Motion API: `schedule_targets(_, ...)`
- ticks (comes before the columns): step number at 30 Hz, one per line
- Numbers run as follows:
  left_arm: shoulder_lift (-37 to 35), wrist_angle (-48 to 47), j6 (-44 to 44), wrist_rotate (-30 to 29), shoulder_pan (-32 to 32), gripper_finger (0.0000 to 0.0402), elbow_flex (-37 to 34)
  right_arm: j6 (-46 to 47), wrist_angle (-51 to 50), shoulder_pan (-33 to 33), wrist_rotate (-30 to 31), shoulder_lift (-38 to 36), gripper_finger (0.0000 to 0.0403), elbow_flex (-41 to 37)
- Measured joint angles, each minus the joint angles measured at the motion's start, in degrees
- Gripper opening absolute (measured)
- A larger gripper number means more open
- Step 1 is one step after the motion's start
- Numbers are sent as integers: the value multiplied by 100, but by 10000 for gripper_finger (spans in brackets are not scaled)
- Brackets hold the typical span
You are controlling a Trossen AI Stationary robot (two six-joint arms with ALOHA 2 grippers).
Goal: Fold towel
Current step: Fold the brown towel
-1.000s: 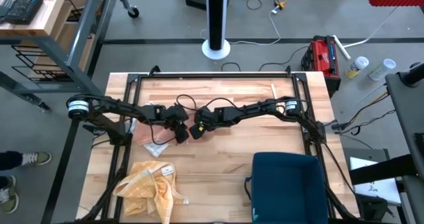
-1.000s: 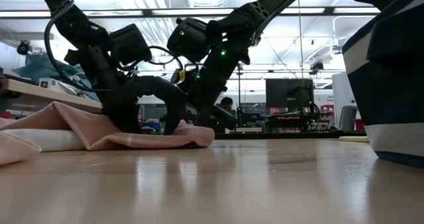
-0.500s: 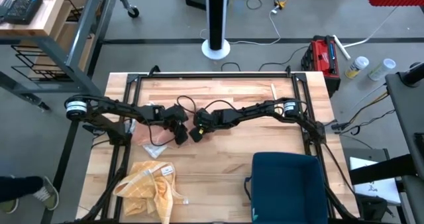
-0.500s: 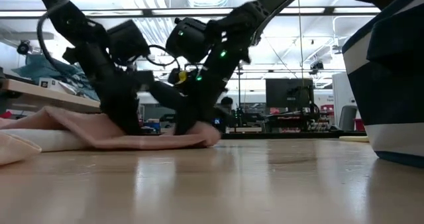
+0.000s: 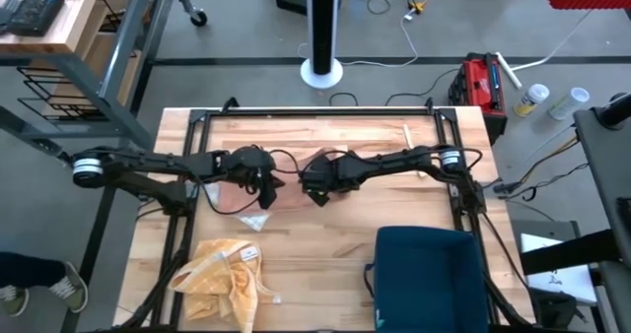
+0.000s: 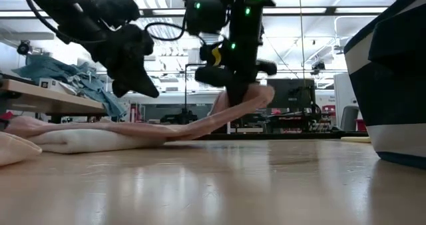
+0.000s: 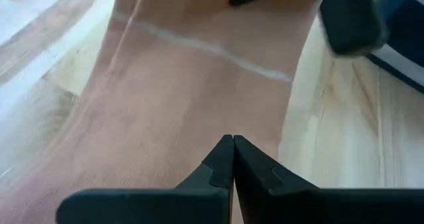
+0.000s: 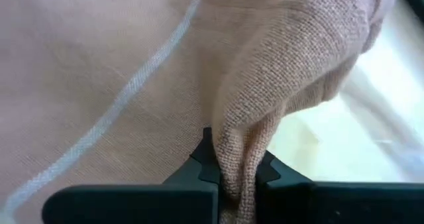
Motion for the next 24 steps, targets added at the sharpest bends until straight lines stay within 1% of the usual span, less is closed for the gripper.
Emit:
schedule_targets(4,-335,-137,-18,-26,-11,0,13,29,-607,15,303,-171,10,323)
schedule_targets(7,-530,-515,-33,-67,-17,0,0,-28,-1113,9,594,-337,10,590)
schedule_targets(10,-751,-933,-143,-165,-41,0,0,-33,-1871,-52,808,-366,10,978)
schedule_targets(14,-1206,-875,-394,-170,-88,0,0,-37,-2697,-156,1034,-341,9,1515)
schedule_targets(16,-1491,-594,-398,-173,-121,0,1,-81,-2752,-231,1056,-332,9,1649)
schedule_targets(19,-1923,-220,-288,-212,-127,0,4,-240,-2519,-305,990,-255,9,1724)
schedule_targets(20,-2035,35,-221,-221,-127,0,13,-302,-2395,-337,905,-231,9,1732)
schedule_targets(24,-2455,314,27,-229,-143,0,9,-505,-1899,-396,632,41,9,1729)
